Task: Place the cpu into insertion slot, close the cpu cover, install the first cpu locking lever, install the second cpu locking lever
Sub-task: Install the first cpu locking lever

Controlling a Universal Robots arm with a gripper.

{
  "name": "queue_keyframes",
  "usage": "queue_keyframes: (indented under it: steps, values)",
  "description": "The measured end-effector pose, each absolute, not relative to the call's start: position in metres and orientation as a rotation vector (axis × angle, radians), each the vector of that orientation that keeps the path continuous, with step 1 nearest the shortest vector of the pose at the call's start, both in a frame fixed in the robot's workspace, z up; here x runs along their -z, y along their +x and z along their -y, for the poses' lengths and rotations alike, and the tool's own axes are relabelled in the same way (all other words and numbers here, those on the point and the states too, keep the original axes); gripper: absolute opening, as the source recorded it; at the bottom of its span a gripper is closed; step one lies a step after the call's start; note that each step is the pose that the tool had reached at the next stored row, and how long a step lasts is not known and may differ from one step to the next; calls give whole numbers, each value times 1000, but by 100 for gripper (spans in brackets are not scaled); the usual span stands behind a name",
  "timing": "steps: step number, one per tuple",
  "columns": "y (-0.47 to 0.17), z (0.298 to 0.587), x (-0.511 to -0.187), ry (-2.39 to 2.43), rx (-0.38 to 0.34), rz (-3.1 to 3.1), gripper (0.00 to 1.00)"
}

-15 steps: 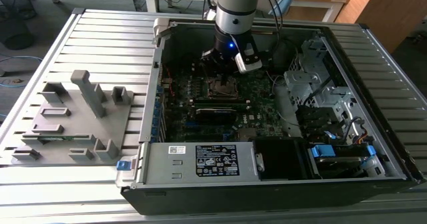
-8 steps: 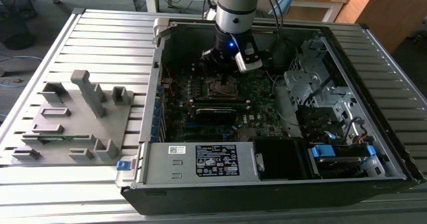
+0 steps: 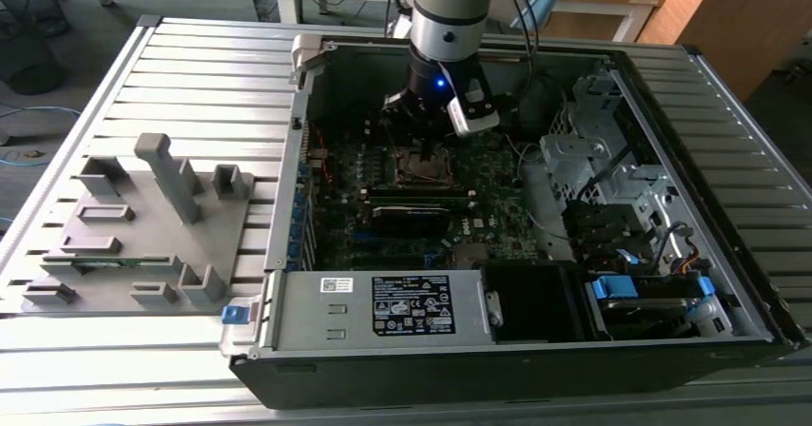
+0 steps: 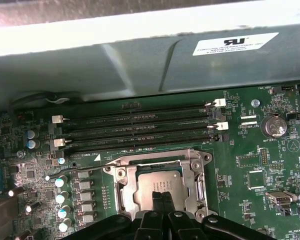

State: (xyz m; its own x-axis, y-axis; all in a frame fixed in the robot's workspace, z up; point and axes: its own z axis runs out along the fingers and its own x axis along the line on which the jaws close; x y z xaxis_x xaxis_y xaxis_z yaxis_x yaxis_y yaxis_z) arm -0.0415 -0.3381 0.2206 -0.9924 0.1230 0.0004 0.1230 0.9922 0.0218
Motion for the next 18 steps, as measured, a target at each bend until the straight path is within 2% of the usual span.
queue_keyframes:
  steps: [18]
  values:
    - [-42,338,-226,194,-34,-3135,11]
